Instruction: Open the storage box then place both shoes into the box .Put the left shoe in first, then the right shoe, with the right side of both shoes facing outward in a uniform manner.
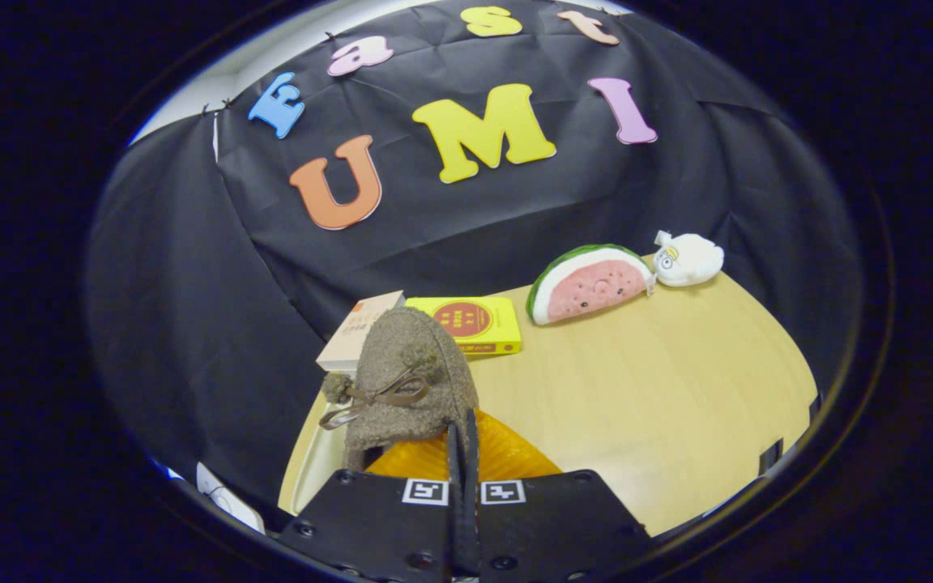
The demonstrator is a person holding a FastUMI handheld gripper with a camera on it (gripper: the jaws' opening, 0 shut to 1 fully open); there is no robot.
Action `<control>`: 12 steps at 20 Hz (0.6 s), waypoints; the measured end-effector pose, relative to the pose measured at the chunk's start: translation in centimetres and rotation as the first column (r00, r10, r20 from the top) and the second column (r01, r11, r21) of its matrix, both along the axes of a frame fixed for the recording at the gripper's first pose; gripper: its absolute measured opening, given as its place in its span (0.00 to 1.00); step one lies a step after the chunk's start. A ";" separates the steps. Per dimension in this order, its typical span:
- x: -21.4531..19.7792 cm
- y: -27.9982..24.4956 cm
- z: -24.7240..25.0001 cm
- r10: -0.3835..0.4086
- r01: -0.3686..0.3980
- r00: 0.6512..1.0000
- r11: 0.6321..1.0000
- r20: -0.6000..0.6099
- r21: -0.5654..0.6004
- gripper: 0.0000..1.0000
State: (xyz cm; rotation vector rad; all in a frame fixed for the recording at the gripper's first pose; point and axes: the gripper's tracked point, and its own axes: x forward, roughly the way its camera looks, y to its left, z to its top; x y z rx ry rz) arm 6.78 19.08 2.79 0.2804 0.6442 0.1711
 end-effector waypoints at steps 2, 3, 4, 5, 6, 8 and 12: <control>-0.2 2.5 -0.7 -0.001 0.001 1.000 1.000 -0.022 -0.001 0.00; -0.3 3.8 -1.1 0.005 -0.005 0.999 1.000 -0.034 0.003 0.00; -0.3 4.9 -1.5 0.010 -0.010 0.999 1.000 -0.040 0.005 0.00; -0.3 5.9 -1.8 0.010 -0.010 0.999 1.000 -0.043 -0.001 0.00; -0.4 6.5 -2.3 0.004 -0.005 0.999 1.000 -0.044 -0.012 0.00; -0.5 7.5 -3.3 -0.014 0.012 0.999 0.999 -0.043 -0.041 0.00; -1.2 8.7 -5.0 -0.055 0.053 0.998 0.997 -0.027 -0.059 0.00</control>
